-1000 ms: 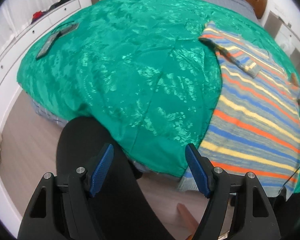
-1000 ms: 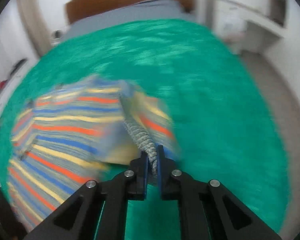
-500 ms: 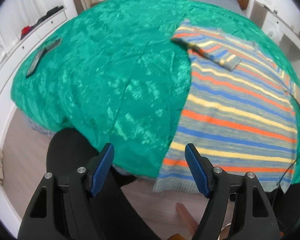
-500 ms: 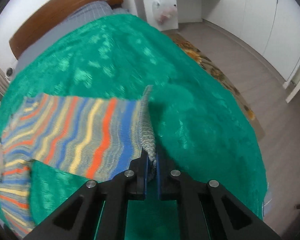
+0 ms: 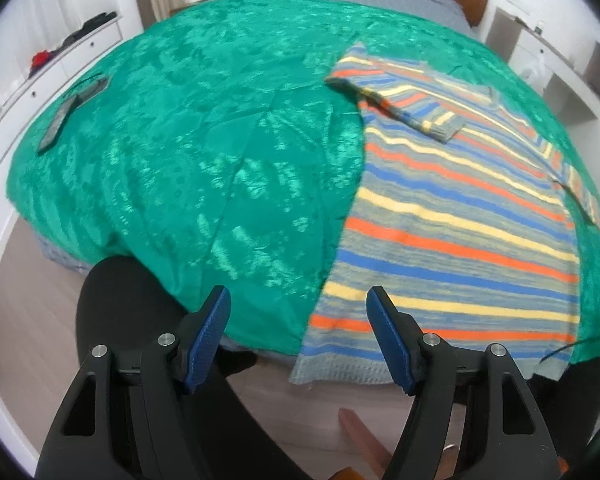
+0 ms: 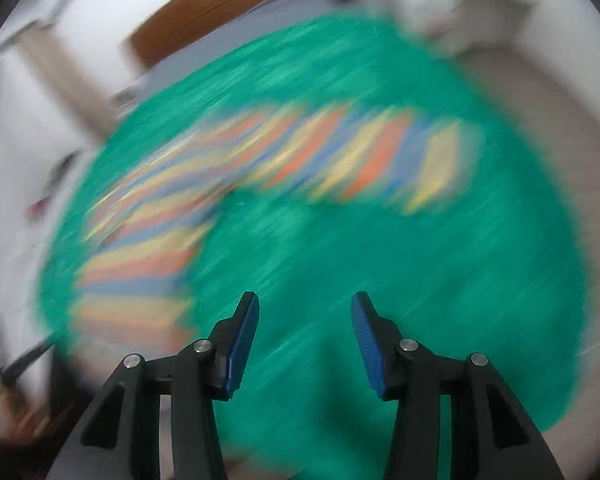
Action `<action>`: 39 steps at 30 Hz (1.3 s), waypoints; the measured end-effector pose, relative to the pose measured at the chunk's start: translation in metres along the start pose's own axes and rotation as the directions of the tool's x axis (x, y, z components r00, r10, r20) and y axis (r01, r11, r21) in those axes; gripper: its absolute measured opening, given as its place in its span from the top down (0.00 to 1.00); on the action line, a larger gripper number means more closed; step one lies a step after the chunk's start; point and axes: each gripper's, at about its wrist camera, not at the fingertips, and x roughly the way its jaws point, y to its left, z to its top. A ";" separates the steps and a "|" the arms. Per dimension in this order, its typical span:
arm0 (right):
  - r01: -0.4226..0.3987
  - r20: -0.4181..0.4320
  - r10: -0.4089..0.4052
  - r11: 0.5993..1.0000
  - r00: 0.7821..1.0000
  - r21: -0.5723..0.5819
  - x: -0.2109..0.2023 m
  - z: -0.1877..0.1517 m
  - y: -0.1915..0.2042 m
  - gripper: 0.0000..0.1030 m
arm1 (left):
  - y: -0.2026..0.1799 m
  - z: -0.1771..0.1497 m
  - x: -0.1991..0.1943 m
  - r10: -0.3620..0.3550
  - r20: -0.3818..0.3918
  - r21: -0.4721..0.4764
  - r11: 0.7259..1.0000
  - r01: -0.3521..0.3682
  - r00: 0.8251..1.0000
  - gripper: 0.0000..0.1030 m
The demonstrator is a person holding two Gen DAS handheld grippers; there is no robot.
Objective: Fold small clothes
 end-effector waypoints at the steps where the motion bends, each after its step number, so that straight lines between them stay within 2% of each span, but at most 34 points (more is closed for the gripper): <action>1: -0.066 -0.073 0.065 0.998 0.995 -0.009 0.012 -0.021 0.018 0.53 | -0.003 0.000 0.001 -0.007 0.000 0.007 1.000 0.007 1.000 0.29; 3: -0.116 -0.157 0.110 0.993 0.981 -0.028 0.032 -0.050 0.043 0.53 | -0.009 0.002 0.001 -0.022 -0.001 0.022 1.000 0.022 1.000 0.29; 6: -0.091 -0.215 0.075 0.993 0.974 -0.068 0.068 -0.075 0.068 0.56 | -0.014 0.005 0.000 -0.038 0.003 0.044 0.998 0.037 0.999 0.29; 8: -0.055 -0.240 0.030 0.994 0.970 -0.094 0.082 -0.081 0.076 0.95 | -0.017 0.009 -0.005 -0.030 0.015 0.079 0.996 0.029 0.999 0.29; 10: 0.030 -0.242 -0.055 0.994 0.969 -0.104 0.087 -0.079 0.073 0.96 | -0.015 0.018 -0.015 -0.013 0.060 0.114 0.993 0.006 0.998 0.28; 12: 0.059 -0.240 -0.073 0.996 0.968 -0.063 0.084 -0.080 0.066 0.97 | -0.014 0.034 -0.026 0.009 0.128 0.152 0.988 -0.029 0.992 0.26; 14: 0.070 -0.242 -0.080 0.996 0.967 -0.048 0.086 -0.079 0.064 0.97 | -0.021 0.058 -0.032 -0.002 0.182 0.200 0.979 -0.035 0.983 0.24; 15: 0.072 -0.239 -0.081 0.996 0.968 -0.046 0.087 -0.080 0.066 0.94 | -0.030 0.072 -0.032 -0.031 0.192 0.245 0.969 -0.017 0.981 0.21; 16: 0.069 -0.232 -0.078 0.997 0.970 -0.045 0.084 -0.080 0.068 0.86 | -0.038 0.081 -0.030 -0.054 0.197 0.284 0.959 -0.005 0.979 0.19; 17: 0.074 -0.219 -0.082 0.996 0.972 -0.048 0.080 -0.081 0.071 0.82 | -0.058 0.098 -0.023 -0.087 0.217 0.377 0.926 -0.001 0.972 0.19; 18: 0.077 -0.202 -0.086 0.996 0.976 -0.053 0.075 -0.082 0.075 0.71 | -0.070 0.104 -0.018 -0.095 0.231 0.427 0.904 -0.013 0.968 0.20; 19: 0.080 -0.172 -0.089 0.995 0.981 -0.057 0.069 -0.082 0.079 0.60 | -0.089 0.111 -0.009 -0.112 0.246 0.505 0.863 -0.029 0.963 0.20; 21: 0.085 -0.115 -0.090 0.995 0.989 -0.045 0.057 -0.082 0.082 0.50 | -0.124 0.119 0.017 -0.167 0.225 0.666 0.745 -0.026 0.960 0.20; 23: 0.074 -0.062 -0.074 0.997 0.995 -0.006 0.042 -0.085 0.082 0.48 | -0.151 0.124 0.050 -0.168 0.161 0.776 0.631 -0.020 0.973 0.23; 25: 0.061 -0.029 -0.060 0.997 0.998 0.045 0.033 -0.088 0.077 0.48 | -0.165 0.133 0.084 -0.146 0.088 0.824 0.567 0.010 0.985 0.29; 26: 0.060 -0.019 -0.059 0.996 0.998 0.061 0.031 -0.089 0.076 0.48 | -0.167 0.137 0.095 -0.138 0.058 0.829 0.558 0.029 0.989 0.30; 28: 0.063 -0.004 -0.063 0.995 0.998 0.083 0.029 -0.094 0.075 0.48 | -0.168 0.146 0.115 -0.123 -0.012 0.830 0.552 0.079 0.992 0.31; 31: 0.068 -0.011 -0.067 0.993 0.998 0.099 0.031 -0.099 0.074 0.48 | -0.165 0.151 0.133 -0.129 -0.068 0.833 0.538 0.127 0.989 0.31; 33: 0.068 -0.026 -0.066 0.992 0.998 0.108 0.035 -0.100 0.073 0.48 | -0.166 0.152 0.137 -0.146 -0.078 0.830 0.539 0.145 0.986 0.34; 34: 0.068 -0.032 -0.065 0.992 0.997 0.110 0.036 -0.100 0.073 0.48 | -0.165 0.154 0.138 -0.160 -0.099 0.820 0.546 0.172 0.982 0.52; 35: 0.068 -0.033 -0.065 0.992 0.997 0.110 0.037 -0.099 0.074 0.48 | -0.163 0.155 0.139 -0.168 -0.120 0.807 0.557 0.195 0.978 0.69; 36: 0.067 -0.030 -0.064 0.992 0.997 0.107 0.035 -0.098 0.072 0.48 | -0.162 0.158 0.140 -0.173 -0.135 0.791 0.574 0.212 0.976 0.94; 38: 0.069 -0.022 -0.067 0.993 0.998 0.098 0.035 -0.096 0.072 0.48 | -0.156 0.166 0.134 -0.206 -0.112 0.737 0.639 0.220 0.972 0.94; 39: 0.071 -0.017 -0.070 0.993 0.997 0.094 0.035 -0.094 0.074 0.48 | -0.146 0.179 0.125 -0.249 -0.077 0.671 0.703 0.235 0.966 0.95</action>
